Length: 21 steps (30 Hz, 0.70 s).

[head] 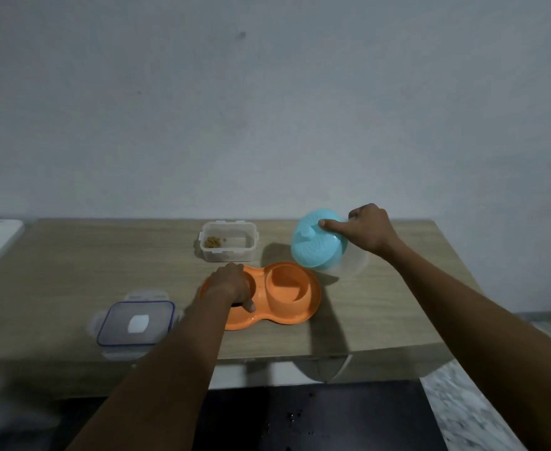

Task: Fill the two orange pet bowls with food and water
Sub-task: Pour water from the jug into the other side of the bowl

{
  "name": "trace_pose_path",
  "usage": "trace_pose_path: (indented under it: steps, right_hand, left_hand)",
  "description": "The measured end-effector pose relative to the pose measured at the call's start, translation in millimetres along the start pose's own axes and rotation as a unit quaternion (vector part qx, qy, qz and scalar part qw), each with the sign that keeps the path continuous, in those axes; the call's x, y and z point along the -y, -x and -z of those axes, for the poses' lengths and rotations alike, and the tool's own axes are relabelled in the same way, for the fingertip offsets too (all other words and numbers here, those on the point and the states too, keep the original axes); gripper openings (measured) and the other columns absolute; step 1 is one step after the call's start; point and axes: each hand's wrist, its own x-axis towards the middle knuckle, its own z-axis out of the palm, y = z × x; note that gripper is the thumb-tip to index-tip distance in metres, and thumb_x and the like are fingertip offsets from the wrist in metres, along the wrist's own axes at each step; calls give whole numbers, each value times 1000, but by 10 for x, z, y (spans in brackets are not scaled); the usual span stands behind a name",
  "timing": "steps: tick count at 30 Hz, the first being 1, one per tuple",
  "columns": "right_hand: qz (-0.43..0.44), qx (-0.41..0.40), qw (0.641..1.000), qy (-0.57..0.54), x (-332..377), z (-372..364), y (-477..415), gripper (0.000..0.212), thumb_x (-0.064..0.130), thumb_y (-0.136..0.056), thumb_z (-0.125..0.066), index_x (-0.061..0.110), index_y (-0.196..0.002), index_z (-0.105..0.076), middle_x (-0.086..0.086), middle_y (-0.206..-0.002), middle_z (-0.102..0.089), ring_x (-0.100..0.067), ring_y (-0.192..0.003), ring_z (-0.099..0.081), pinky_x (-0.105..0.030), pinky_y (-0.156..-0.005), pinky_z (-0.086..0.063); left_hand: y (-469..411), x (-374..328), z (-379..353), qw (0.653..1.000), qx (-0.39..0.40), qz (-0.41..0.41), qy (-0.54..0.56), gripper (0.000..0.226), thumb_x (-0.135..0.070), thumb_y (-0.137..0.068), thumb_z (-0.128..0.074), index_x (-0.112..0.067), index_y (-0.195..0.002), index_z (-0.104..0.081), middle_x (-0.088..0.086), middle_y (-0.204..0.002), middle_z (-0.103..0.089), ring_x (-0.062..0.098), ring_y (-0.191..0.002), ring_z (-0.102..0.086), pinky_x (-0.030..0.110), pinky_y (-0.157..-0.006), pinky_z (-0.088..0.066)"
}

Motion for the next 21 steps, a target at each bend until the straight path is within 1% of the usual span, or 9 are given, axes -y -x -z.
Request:
trace_pose_path:
  steps: [5, 9, 14, 21]
  right_hand:
    - [22, 16, 996, 86, 31, -16, 105, 73, 67, -67, -81, 14, -48, -36, -2, -49, -39, -17, -53, -41, -34, -53, -30]
    - [39, 31, 988, 144, 107, -59, 159, 69, 70, -67, -80, 11, -52, -47, -2, -52, -47, -16, -56, -46, -33, -52, -34]
    - [61, 47, 983, 165, 186, -103, 187, 66, 70, -66, -80, 12, -53, -51, -1, -52, -50, -17, -56, -48, -32, -52, -34]
    - [77, 48, 976, 196, 251, -121, 171, 67, 72, -66, -78, 14, -53, -48, 0, -51, -48, -17, -55, -47, -31, -56, -33]
  left_hand:
    - [-11, 32, -41, 1000, -1, 0, 20, 117, -26, -64, -94, -15, -157, -24, 10, -158, -35, 31, -144, -36, 41, -112, -39]
    - [-20, 25, -48, 1000, -3, 1, 22, 117, -25, -64, -94, -15, -158, -25, 11, -157, -37, 32, -143, -38, 41, -111, -40]
    - [-33, 32, -62, 1000, -5, 4, 31, 117, -24, -63, -94, -16, -157, -25, 11, -157, -37, 32, -143, -38, 42, -111, -40]
    - [-57, 40, -57, 1000, 1, -4, 7, 118, -25, -65, -93, -17, -158, -22, 9, -159, -34, 33, -145, -34, 44, -113, -39]
